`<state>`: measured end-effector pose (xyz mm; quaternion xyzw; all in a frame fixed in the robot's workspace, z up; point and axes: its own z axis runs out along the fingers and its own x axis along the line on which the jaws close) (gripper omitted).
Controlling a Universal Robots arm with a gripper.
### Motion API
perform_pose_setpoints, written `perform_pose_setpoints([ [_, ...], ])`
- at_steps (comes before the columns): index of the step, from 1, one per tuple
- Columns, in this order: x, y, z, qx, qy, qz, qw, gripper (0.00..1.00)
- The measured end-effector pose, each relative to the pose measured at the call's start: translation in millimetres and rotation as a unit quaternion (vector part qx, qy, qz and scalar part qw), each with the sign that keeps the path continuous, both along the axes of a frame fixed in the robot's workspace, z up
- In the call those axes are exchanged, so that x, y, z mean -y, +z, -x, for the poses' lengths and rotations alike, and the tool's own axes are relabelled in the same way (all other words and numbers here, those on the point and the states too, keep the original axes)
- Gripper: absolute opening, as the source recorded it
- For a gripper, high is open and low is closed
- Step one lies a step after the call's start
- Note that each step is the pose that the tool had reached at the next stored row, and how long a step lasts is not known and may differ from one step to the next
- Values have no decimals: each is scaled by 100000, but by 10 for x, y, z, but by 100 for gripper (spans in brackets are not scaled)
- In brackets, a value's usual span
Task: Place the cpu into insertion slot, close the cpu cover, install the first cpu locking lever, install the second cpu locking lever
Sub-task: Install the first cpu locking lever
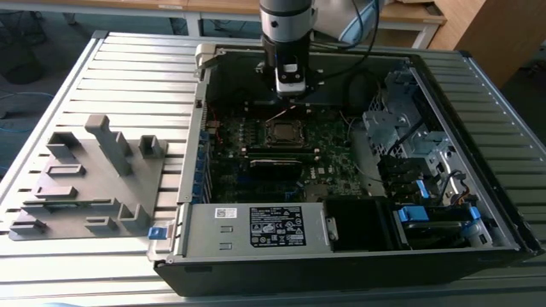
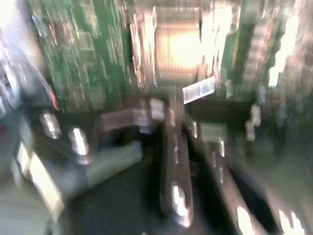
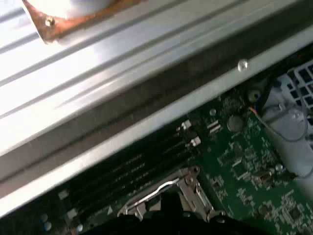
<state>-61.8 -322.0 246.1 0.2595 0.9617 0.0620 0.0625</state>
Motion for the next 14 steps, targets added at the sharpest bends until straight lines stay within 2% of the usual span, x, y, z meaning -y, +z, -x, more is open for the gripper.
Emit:
perform_pose_setpoints([
  [1,1,28,0,-7,3,-63,100000,11],
  [3,0,83,0,27,-105,-414,99999,11],
  [7,0,252,4,33,-117,-441,99999,11],
  [8,0,270,7,165,-113,-440,99999,11],
  [14,0,270,8,208,-110,-444,99999,11],
])
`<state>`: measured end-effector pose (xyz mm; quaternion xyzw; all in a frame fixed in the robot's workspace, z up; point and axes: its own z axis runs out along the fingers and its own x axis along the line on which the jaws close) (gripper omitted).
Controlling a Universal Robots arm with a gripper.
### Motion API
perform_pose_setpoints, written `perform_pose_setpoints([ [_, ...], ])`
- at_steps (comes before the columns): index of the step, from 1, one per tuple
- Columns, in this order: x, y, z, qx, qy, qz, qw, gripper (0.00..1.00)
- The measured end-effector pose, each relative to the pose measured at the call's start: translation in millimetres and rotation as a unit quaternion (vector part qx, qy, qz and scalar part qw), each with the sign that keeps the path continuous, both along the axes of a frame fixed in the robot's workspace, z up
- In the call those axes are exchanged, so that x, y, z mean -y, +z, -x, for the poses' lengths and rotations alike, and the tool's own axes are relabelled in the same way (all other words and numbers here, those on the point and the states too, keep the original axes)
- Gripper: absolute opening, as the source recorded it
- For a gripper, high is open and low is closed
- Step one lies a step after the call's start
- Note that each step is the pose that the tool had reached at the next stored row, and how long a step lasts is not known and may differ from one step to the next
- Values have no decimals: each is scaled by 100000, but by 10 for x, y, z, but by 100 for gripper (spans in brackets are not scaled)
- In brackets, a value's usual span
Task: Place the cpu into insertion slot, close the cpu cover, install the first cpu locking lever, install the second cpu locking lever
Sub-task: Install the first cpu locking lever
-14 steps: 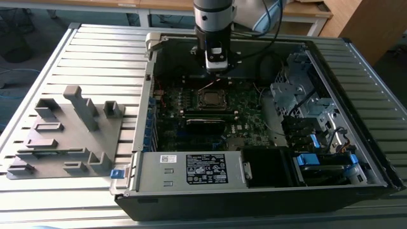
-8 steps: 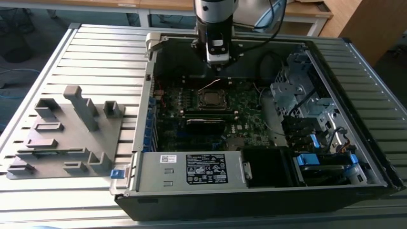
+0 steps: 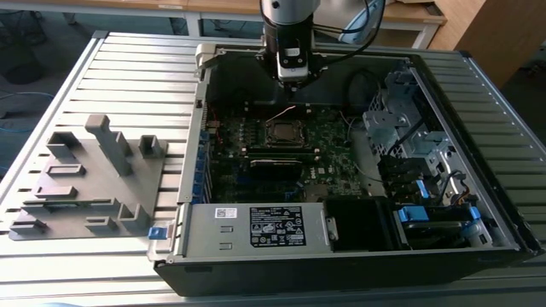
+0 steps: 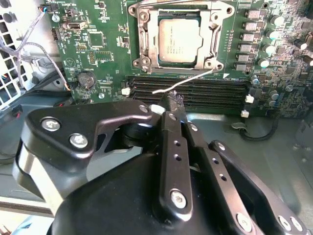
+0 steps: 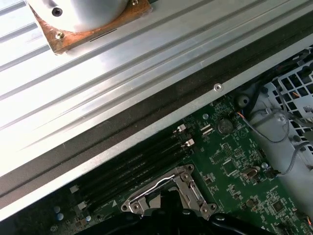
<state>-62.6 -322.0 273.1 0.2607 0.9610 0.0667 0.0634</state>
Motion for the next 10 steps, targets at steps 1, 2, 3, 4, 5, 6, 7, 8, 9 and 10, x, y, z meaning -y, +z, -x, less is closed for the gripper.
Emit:
perform_pose_setpoints([
  [1,0,0,0,0,3,1,100000,11],
  [2,0,0,0,1,1,-1,100000,11],
  [3,0,0,0,3,1,0,100000,11],
  [4,0,0,0,0,0,2,100000,11],
  [5,0,0,0,3,-1,0,100000,11],
  [6,0,0,0,4,0,-1,100000,11],
  [7,0,0,0,2,0,2,100000,11],
  [8,0,0,0,5,-1,0,100000,11],
  [9,0,0,0,4,1,1,100000,11],
  [10,0,0,0,4,-1,1,100000,11],
])
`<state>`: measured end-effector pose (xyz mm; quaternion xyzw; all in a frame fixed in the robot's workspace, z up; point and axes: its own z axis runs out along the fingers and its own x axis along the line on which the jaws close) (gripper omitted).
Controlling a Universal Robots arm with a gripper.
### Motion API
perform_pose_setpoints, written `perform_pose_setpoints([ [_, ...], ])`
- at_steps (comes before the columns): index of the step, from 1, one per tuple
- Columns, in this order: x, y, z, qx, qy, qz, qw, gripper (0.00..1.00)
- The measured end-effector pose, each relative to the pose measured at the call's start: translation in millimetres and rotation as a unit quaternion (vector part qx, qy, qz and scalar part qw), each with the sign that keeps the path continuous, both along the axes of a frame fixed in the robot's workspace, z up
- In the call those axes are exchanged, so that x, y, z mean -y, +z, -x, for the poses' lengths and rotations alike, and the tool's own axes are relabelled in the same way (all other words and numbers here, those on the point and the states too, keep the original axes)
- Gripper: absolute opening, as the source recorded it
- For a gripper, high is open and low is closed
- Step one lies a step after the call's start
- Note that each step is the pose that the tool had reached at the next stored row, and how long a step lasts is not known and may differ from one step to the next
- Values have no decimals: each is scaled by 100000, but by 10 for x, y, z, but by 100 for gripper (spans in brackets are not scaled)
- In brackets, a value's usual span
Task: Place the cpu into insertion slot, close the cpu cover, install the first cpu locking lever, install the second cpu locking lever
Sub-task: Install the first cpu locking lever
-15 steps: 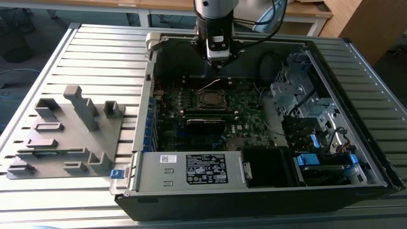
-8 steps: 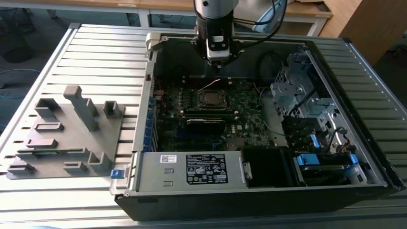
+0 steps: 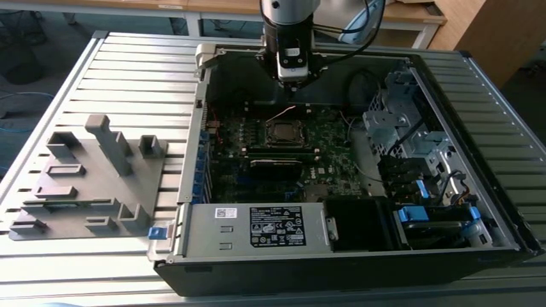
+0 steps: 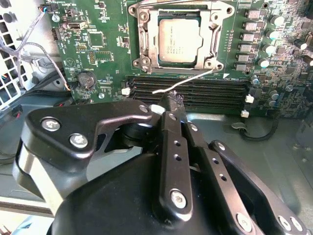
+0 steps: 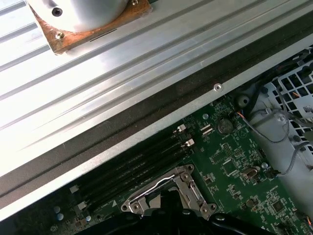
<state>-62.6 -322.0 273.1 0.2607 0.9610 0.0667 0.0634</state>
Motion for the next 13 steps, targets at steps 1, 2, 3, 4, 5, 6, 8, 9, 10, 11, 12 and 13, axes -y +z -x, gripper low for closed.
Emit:
perform_pose_setpoints([
  [1,0,-1,0,1,1,0,100000,11],
  [2,0,-13,0,2,0,0,100000,11],
  [3,0,-22,0,0,4,0,100000,11],
  [4,0,-22,0,-2,5,4,100000,11],
  [5,0,-22,0,-4,6,8,100000,11],
  [6,0,-22,0,-8,3,10,100000,11],
  [8,0,-23,0,-6,1,7,100000,11],
  [9,0,-24,0,-2,0,3,100000,11],
  [10,0,-34,0,13,1,-18,100000,11],
  [11,0,-50,1,31,-2,-10,100000,11],
  [12,0,-67,2,25,-1,-4,100000,11],
  [13,0,-85,3,41,4,-11,100000,11],
])
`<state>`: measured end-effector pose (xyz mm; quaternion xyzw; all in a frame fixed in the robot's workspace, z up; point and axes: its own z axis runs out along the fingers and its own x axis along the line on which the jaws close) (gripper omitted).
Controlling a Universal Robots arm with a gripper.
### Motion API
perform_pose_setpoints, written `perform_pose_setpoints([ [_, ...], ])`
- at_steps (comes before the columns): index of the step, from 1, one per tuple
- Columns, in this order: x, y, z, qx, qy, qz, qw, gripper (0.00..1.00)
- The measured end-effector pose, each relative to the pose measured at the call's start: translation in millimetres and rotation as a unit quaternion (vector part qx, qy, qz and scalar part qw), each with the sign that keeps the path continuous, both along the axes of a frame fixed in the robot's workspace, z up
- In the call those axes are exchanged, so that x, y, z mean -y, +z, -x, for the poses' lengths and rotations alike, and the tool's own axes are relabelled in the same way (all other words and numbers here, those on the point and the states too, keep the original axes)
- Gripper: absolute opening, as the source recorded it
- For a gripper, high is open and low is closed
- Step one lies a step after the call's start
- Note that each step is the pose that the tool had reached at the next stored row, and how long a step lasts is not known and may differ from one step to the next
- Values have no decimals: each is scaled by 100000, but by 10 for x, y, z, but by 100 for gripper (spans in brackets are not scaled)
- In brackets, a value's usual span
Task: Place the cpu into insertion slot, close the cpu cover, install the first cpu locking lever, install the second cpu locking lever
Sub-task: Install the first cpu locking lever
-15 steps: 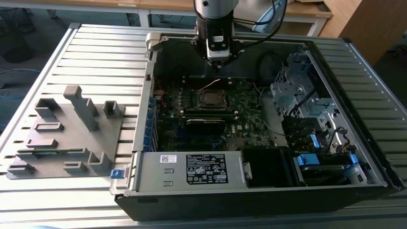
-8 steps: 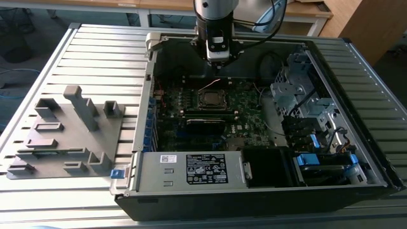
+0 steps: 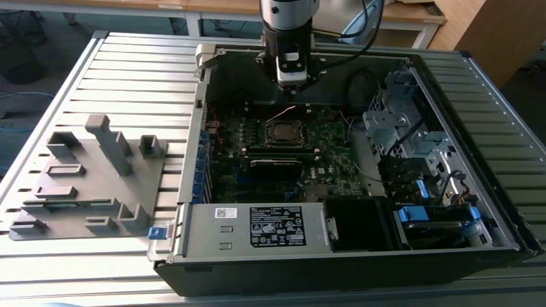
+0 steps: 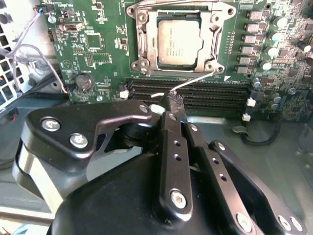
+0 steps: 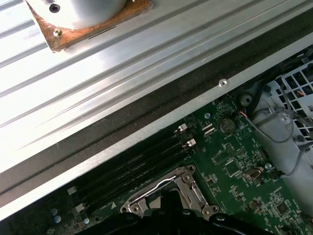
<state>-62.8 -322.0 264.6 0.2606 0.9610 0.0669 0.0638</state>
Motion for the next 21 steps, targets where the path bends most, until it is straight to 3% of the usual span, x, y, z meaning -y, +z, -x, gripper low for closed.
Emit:
perform_pose_setpoints([
  [6,0,-46,18,116,579,-78,99998,11],
  [11,-42,-75,59,132,472,-81,99999,11],
  [17,-47,-171,62,213,479,-96,99999,11],
  [21,-47,-175,62,200,539,-70,99998,11],
])
